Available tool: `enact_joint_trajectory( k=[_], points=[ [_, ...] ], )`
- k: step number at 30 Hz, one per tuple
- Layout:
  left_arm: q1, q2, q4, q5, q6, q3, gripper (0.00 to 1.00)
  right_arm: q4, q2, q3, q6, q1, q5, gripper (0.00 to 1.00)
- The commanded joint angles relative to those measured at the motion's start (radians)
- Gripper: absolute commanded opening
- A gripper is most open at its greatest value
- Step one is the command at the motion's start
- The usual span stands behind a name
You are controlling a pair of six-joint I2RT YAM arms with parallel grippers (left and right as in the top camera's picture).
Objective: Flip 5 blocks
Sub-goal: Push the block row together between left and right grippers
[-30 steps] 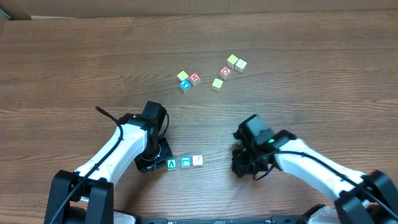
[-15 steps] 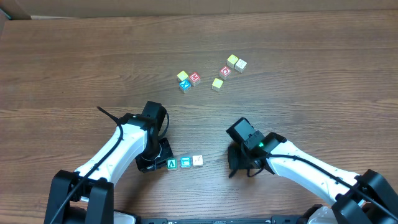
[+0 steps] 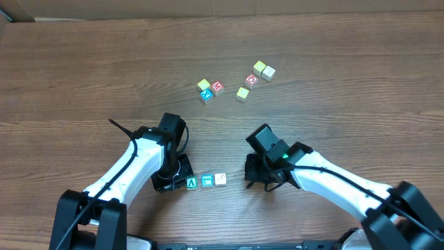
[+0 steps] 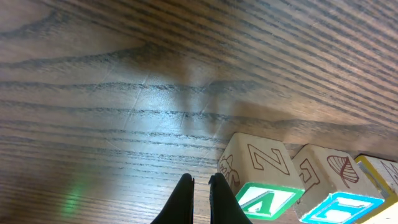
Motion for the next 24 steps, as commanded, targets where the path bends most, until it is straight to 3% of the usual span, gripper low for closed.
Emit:
enact_joint_trajectory(
  k=[1, 24],
  points=[
    [0.004, 0.004, 0.0, 0.011, 0.023, 0.014, 0.04, 0.025, 0.04, 0.022, 0.016, 0.017, -0.04, 0.04],
    [0.004, 0.004, 0.009, 0.046, 0.049, 0.014, 0.04, 0.123, 0.062, 0.027, 0.049, 0.087, -0.084, 0.04]
  ],
)
